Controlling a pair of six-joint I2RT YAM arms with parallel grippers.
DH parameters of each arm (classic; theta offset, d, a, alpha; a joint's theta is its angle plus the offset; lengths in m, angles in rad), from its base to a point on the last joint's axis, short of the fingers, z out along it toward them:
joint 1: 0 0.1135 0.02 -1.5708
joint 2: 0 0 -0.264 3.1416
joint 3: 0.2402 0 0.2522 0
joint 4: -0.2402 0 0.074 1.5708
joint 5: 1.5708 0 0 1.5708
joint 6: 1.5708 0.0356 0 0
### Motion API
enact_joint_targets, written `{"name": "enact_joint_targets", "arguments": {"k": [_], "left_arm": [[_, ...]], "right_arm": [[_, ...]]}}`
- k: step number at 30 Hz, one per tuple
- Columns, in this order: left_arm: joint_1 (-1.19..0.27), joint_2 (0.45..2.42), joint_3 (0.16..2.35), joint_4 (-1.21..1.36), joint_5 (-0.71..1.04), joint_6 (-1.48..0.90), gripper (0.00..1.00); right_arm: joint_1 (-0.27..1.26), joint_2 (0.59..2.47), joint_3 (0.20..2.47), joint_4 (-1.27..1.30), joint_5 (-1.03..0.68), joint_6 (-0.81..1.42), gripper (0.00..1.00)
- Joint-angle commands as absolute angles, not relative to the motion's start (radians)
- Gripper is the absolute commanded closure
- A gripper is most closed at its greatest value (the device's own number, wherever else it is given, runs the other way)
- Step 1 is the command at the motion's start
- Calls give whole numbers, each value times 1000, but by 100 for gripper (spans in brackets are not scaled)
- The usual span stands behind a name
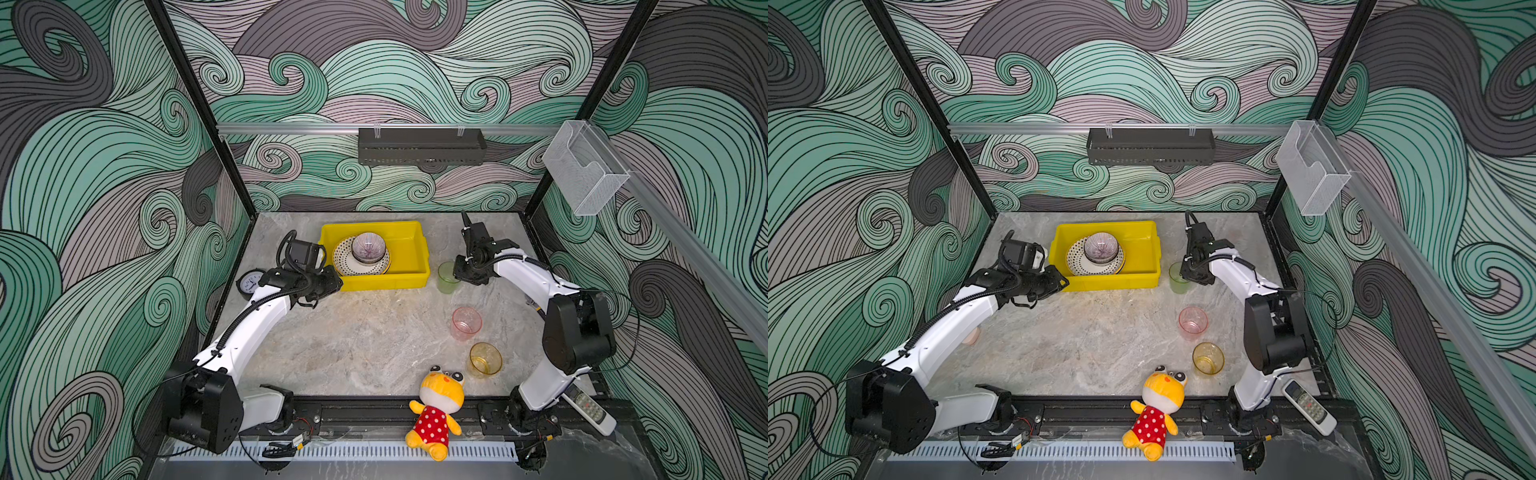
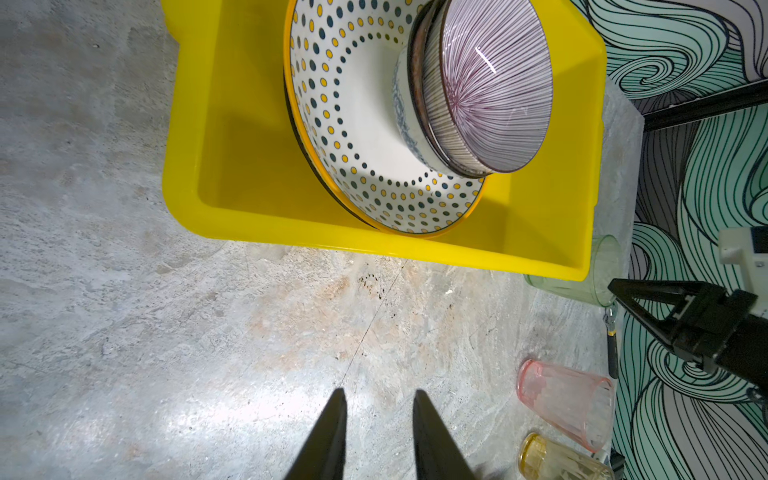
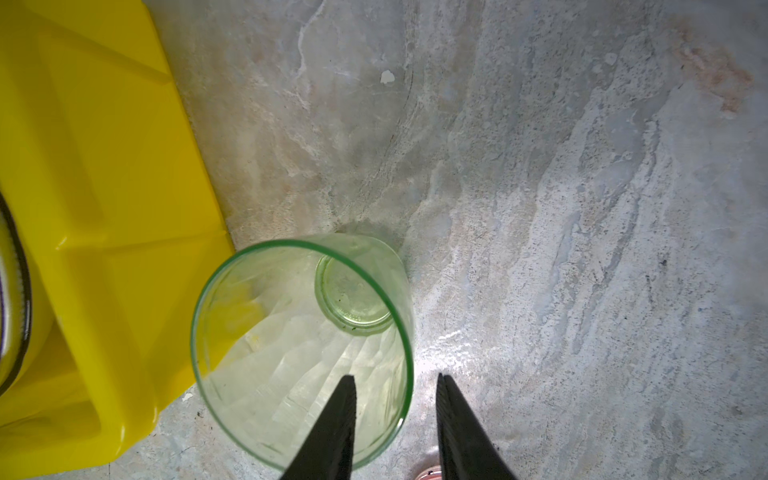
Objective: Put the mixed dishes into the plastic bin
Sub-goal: 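Lower the right gripper and grasp the green glass rim, then lift the green glass with the right gripper and lower it into the bin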
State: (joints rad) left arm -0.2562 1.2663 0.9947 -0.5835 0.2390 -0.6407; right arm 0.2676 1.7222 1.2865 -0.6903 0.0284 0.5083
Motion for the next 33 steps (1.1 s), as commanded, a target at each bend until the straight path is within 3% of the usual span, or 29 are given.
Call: {"name": "enact_joint_targets", "arguments": {"k": [1, 13, 19, 33], "left_arm": [[-249, 1271, 1028, -611, 221, -647, 69], [-249, 1295, 1052, -621, 229, -648, 69], [-249, 1284, 1058, -632, 218, -640, 69], [-249, 1258, 1042, -626, 217, -634, 69]], "right_arm": [[262, 1741, 1321, -690, 24, 508, 67], [258, 1773, 1317, -691, 25, 502, 83], [258, 1767, 1330, -700, 24, 498, 100], [259, 1669, 1350, -751, 35, 494, 100]]}}
